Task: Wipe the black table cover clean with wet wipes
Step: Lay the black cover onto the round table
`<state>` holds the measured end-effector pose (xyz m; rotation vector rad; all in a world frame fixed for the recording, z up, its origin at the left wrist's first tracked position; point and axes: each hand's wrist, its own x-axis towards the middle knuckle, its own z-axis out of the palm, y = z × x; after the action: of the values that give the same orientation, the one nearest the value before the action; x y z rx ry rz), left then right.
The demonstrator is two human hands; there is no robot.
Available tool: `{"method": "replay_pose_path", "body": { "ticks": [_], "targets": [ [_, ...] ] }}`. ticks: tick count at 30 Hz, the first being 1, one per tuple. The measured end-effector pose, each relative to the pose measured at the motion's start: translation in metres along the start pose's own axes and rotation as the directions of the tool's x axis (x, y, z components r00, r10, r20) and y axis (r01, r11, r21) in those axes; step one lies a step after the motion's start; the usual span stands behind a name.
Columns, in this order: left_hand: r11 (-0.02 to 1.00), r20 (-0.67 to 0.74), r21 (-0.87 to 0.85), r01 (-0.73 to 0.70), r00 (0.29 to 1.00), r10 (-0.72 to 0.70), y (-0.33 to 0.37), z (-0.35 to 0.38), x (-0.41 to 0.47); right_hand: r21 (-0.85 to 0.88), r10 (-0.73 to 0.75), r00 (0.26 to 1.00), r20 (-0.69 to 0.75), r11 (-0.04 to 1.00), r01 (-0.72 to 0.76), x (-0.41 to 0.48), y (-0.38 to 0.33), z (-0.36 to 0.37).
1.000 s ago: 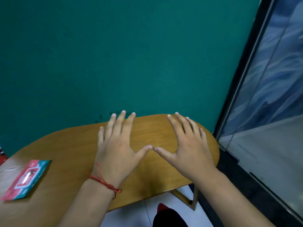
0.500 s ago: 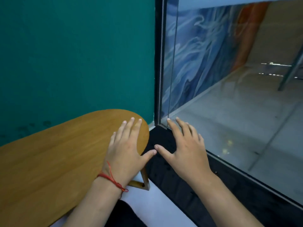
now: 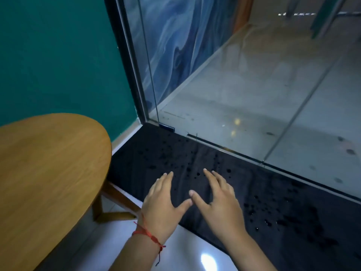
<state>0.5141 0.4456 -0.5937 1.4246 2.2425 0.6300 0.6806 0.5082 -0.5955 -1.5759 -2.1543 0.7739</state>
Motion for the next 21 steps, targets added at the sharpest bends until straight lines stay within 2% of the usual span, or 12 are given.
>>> {"method": "replay_pose_path", "body": {
  "ticks": [5, 7, 9, 10, 12, 14, 15, 17, 18, 19, 20, 21],
  "targets": [
    [0.980, 0.153, -0.108, 0.166, 0.977, -0.148, -0.046, 0.090, 0.046, 0.057, 0.186, 0.981, 0.060, 0.980, -0.189, 0.026, 0.069, 0.073],
    [0.945, 0.204, -0.206, 0.252, 0.956, -0.211, -0.063, 0.117, 0.059, 0.138, 0.255, 0.964, 0.080, 0.955, -0.264, 0.031, 0.094, 0.102],
    [0.878, 0.273, -0.309, 0.365, 0.919, -0.286, -0.081, 0.145, 0.068, 0.316, 0.395, 0.909, 0.132, 0.852, -0.416, 0.035, 0.125, 0.138],
    [0.836, 0.306, -0.345, 0.426, 0.893, -0.329, -0.085, 0.149, 0.073, 0.436, 0.473, 0.862, 0.183, 0.747, -0.502, 0.038, 0.133, 0.150],
    [0.783, 0.399, -0.338, 0.522, 0.833, -0.384, -0.101, 0.175, 0.080, 0.625, 0.654, 0.662, 0.367, 0.353, -0.696, 0.041, 0.167, 0.194],
    [0.788, 0.441, -0.296, 0.540, 0.809, -0.389, -0.118, 0.192, 0.081, 0.688, 0.678, 0.463, 0.571, -0.087, -0.721, 0.041, 0.188, 0.226],
    [0.844, 0.422, -0.225, 0.486, 0.830, -0.366, -0.129, 0.200, 0.079, 0.682, 0.665, 0.390, 0.637, -0.252, -0.686, 0.039, 0.198, 0.244],
    [0.848, 0.484, -0.195, 0.494, 0.800, -0.355, -0.136, 0.217, 0.079, 0.682, 0.647, 0.323, 0.690, -0.434, -0.588, 0.036, 0.208, 0.273],
    [0.727, 0.598, -0.319, 0.608, 0.724, -0.342, -0.141, 0.225, 0.084, 0.681, 0.643, 0.300, 0.704, -0.493, -0.542, 0.035, 0.213, 0.288],
    [0.683, 0.623, -0.243, 0.689, 0.651, -0.434, -0.140, 0.231, 0.085, 0.675, 0.639, 0.276, 0.718, -0.542, -0.500, 0.035, 0.217, 0.302],
    [0.825, 0.640, -0.087, 0.559, 0.666, -0.384, -0.152, 0.239, 0.083, 0.669, 0.635, 0.255, 0.730, -0.584, -0.460, 0.035, 0.220, 0.314],
    [0.952, 0.643, 0.199, 0.231, 0.702, -0.305, -0.153, 0.234, 0.087, 0.664, 0.634, 0.234, 0.737, -0.613, -0.428, 0.036, 0.223, 0.325]
  ]
}}
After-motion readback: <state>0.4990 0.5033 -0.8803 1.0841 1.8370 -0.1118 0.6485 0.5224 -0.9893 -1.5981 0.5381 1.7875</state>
